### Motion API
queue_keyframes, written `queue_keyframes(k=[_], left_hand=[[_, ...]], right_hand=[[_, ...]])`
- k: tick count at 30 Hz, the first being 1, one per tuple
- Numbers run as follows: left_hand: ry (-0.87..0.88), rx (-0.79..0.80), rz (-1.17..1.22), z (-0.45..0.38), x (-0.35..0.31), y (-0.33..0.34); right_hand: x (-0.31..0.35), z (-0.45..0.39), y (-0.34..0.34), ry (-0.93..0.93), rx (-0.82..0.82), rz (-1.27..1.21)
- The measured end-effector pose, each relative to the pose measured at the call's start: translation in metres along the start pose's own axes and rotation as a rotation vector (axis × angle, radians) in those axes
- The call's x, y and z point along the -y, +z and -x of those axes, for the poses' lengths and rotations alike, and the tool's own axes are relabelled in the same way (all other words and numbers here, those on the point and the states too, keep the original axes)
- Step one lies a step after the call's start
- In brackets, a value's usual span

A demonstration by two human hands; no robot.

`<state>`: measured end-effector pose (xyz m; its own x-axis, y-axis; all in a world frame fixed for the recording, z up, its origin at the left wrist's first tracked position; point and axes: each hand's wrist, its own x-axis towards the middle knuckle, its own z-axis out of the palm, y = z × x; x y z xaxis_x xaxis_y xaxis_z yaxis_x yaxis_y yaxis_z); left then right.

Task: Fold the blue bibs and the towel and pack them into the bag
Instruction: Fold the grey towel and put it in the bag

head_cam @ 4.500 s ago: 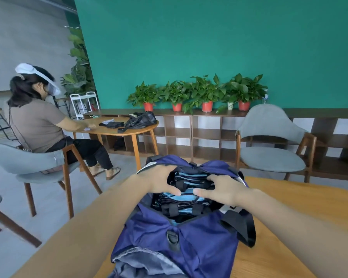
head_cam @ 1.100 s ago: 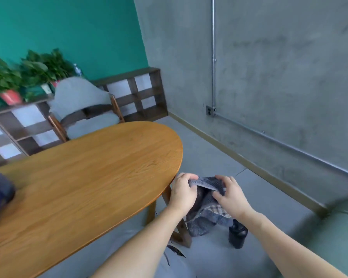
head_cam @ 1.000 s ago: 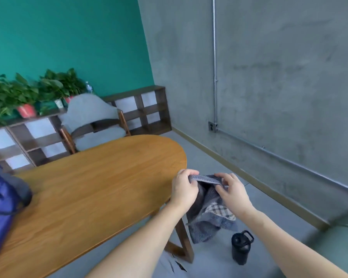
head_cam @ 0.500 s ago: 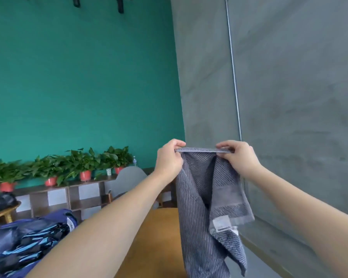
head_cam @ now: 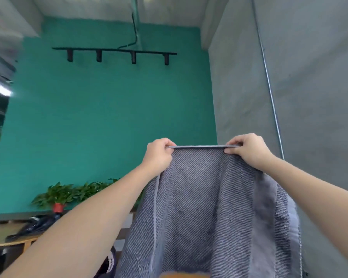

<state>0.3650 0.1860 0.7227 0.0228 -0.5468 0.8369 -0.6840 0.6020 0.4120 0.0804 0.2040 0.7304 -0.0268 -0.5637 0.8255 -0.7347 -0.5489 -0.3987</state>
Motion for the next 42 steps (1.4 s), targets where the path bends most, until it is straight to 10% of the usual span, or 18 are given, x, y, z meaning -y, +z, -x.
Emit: queue_keyframes(k=[18,28,42], left_hand=[[-0.359,0.594,-0.139,0.057,0.262,0.133],[-0.628,0.797,-0.452,0.123,0.480,0.191],[-0.262,1.041,-0.224,0.171,0.435,0.319]], right_hand=[[-0.114,-0.052,0.267,-0.209,0.561,0.887],[-0.212,0.006,0.525,-0.329,0.721,0.800],[-0.296,0.179,0.508,0.166,0.806,0.306]])
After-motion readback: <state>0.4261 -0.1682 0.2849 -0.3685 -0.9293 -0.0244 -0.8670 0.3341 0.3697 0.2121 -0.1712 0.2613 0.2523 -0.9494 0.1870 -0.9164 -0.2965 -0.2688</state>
